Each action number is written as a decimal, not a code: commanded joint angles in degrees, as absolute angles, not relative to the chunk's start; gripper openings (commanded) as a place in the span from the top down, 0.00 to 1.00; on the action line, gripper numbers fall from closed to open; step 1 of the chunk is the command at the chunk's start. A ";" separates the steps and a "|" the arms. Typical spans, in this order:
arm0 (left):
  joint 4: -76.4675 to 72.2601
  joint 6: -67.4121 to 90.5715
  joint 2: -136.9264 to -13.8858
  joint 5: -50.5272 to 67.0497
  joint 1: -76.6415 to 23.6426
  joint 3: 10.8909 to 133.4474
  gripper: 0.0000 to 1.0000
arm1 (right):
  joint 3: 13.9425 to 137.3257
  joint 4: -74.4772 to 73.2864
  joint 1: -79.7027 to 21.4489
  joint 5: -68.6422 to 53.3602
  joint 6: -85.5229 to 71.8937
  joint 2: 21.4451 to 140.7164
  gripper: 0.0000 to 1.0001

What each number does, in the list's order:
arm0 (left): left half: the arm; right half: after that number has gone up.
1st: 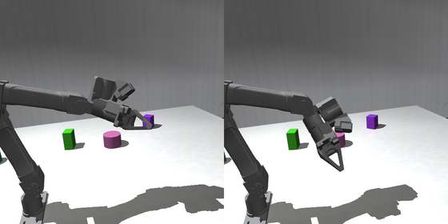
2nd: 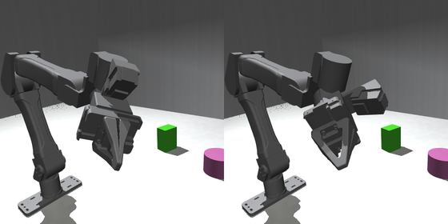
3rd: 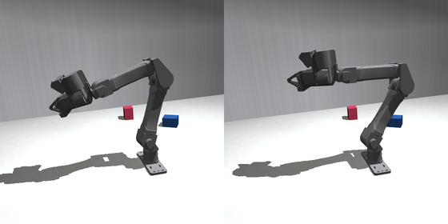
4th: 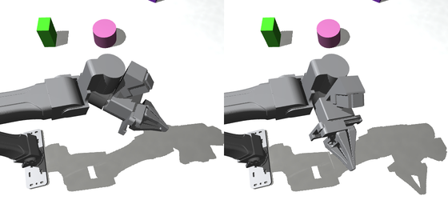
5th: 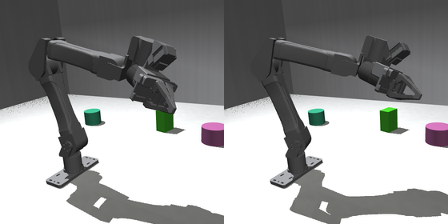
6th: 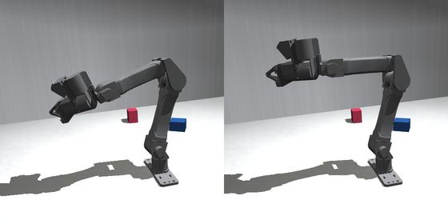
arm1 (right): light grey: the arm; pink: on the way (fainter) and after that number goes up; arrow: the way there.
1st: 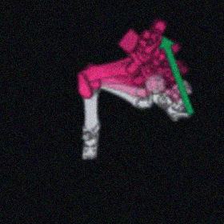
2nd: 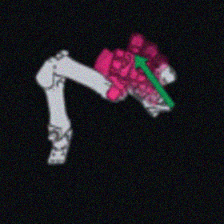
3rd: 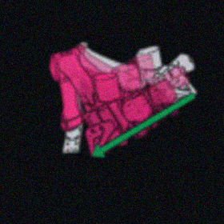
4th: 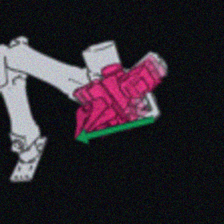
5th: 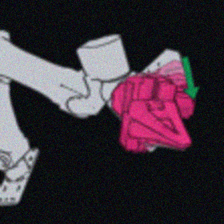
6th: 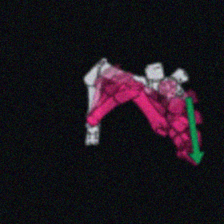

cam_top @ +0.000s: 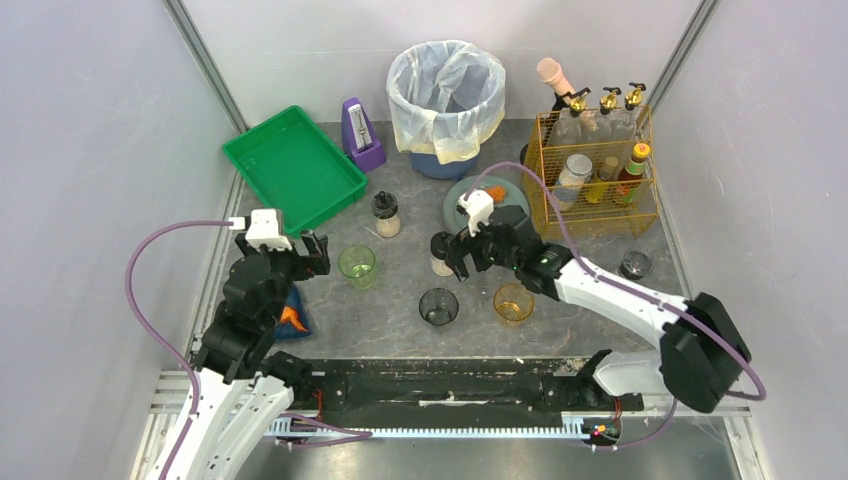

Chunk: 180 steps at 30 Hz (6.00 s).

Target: Clear the kitchen counter

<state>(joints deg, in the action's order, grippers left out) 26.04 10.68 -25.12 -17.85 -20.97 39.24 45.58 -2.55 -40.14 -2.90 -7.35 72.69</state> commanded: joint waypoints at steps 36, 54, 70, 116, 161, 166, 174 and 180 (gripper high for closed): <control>23.91 10.37 -23.75 -16.44 -20.73 39.57 0.06 | 57.06 -2.97 -44.99 3.30 -4.02 84.51 0.81; 23.99 11.27 -21.37 -15.14 -20.86 39.64 0.06 | 61.19 -21.32 -22.16 14.02 -5.54 64.85 0.96; 23.99 10.90 -20.25 -16.11 -22.85 39.48 0.06 | 57.33 -9.14 6.88 20.68 -18.93 66.17 1.00; 23.99 10.37 -18.11 -16.96 -24.67 39.43 0.06 | 59.64 -10.01 12.84 22.76 -17.90 80.34 0.02; 24.08 8.88 -17.65 -21.19 -37.27 39.16 0.06 | 44.30 -34.50 12.96 19.76 -28.65 58.45 0.40; 23.99 8.88 -18.00 -20.83 -37.27 39.07 0.06 | 46.65 -35.69 12.93 22.83 -25.52 56.73 0.64; 23.91 8.79 -18.53 -20.57 -37.27 39.10 0.06 | 52.72 -36.91 12.99 15.45 -18.85 54.90 0.80; 23.92 8.70 -18.73 -20.98 -37.18 39.06 0.06 | 63.80 -39.55 12.94 9.71 -16.08 56.34 0.83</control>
<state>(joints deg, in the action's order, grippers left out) 26.04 10.57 -18.06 -20.08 -37.10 39.03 54.17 -41.78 12.64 14.17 -19.29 56.90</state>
